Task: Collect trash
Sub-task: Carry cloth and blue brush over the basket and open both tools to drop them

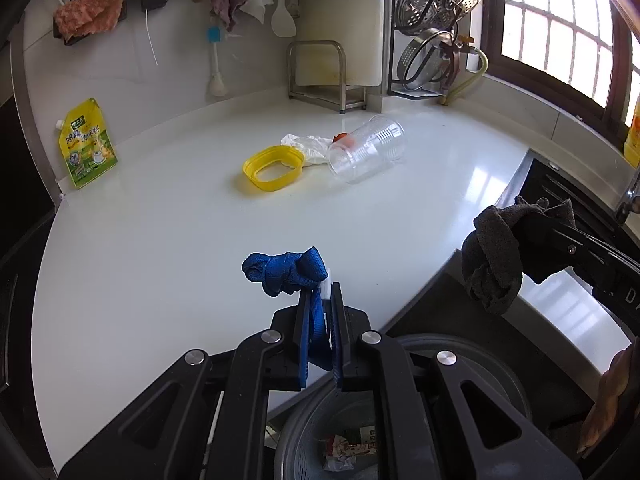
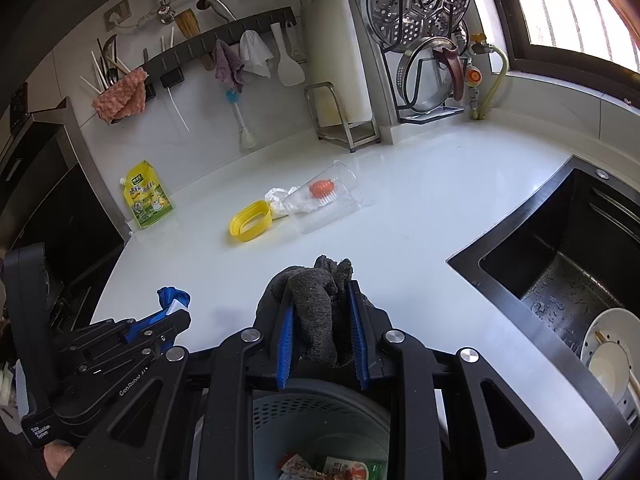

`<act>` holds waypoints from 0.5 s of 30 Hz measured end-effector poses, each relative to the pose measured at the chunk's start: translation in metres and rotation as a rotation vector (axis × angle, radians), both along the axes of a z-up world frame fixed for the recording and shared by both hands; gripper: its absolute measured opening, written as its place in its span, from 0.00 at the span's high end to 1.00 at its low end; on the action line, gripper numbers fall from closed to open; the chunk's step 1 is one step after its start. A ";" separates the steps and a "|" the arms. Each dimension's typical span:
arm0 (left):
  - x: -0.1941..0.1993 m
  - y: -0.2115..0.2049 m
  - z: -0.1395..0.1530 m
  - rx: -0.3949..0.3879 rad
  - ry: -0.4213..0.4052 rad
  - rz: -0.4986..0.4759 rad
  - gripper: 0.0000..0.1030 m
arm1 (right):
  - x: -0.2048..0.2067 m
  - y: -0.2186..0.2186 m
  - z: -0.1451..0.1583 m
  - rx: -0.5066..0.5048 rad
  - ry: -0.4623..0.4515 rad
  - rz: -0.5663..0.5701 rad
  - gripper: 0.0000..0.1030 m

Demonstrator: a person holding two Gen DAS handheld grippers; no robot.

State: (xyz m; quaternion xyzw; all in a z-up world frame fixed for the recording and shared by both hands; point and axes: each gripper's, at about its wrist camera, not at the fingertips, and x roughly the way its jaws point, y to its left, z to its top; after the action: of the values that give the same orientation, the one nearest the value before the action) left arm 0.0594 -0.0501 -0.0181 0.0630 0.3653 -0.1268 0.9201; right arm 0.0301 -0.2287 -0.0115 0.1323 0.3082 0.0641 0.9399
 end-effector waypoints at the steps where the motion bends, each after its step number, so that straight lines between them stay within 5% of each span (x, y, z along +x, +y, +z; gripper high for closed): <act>1: -0.006 0.002 -0.001 -0.004 0.001 -0.002 0.91 | -0.007 0.002 -0.001 -0.008 0.003 -0.003 0.77; 15: -0.086 0.021 -0.019 -0.014 0.000 -0.015 0.91 | -0.099 0.040 -0.029 -0.037 0.053 -0.011 0.77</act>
State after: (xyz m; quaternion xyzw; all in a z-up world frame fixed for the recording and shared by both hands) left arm -0.0263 -0.0286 -0.0374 0.0592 0.3638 -0.1360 0.9196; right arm -0.0690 -0.1886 -0.0405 0.1183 0.3335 0.0499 0.9340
